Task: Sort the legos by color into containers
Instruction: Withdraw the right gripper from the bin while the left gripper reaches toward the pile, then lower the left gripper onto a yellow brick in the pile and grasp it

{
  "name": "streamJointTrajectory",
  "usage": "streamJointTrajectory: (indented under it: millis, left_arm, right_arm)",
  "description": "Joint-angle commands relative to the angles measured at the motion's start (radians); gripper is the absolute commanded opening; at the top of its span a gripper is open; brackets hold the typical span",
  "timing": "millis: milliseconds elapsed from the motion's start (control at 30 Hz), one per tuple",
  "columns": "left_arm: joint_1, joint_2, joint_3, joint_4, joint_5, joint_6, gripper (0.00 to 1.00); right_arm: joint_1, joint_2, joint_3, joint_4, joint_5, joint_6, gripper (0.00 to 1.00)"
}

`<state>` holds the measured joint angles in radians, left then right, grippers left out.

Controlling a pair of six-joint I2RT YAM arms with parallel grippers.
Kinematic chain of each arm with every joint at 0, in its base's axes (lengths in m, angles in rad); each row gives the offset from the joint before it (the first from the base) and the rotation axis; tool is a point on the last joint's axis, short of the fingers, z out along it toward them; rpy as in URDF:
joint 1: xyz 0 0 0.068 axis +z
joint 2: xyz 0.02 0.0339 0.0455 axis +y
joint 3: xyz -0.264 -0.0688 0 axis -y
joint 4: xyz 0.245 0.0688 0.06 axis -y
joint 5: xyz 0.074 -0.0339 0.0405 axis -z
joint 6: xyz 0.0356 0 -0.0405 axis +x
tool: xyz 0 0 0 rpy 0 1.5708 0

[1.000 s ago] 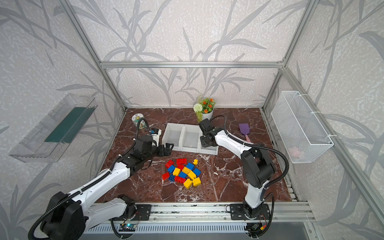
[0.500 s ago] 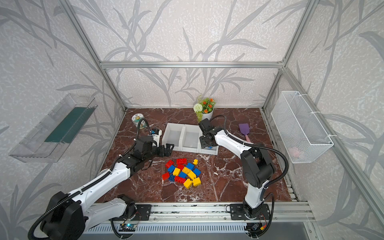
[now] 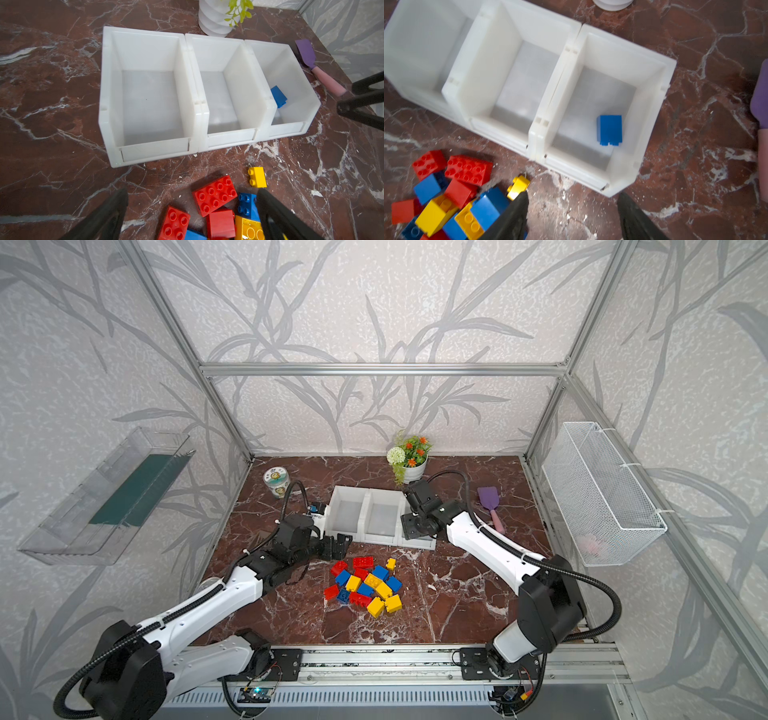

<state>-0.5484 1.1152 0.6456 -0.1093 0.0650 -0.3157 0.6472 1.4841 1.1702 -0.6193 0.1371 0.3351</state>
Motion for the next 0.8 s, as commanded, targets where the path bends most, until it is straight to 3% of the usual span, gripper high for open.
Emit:
streamJointTrajectory:
  millis: [0, 333, 533, 767]
  left_arm:
    - [-0.076, 0.011, 0.006, -0.041, -0.02, 0.033, 0.95]
    - [-0.4, 0.158, 0.072, -0.14, -0.047, 0.089, 0.91]
    - [-0.446, 0.236, 0.106, -0.154, -0.03, 0.095, 0.82]
    - [-0.461, 0.366, 0.185, -0.171, 0.024, 0.108, 0.7]
  right_arm:
    - [0.033, -0.086, -0.108, -0.067, 0.029, 0.074, 0.69]
    - [0.042, -0.473, -0.41, -0.123, 0.092, 0.258, 0.7]
    - [0.042, -0.599, -0.49, -0.147, 0.087, 0.295, 0.7]
    - [0.042, -0.616, -0.514, -0.145, 0.078, 0.345, 0.7]
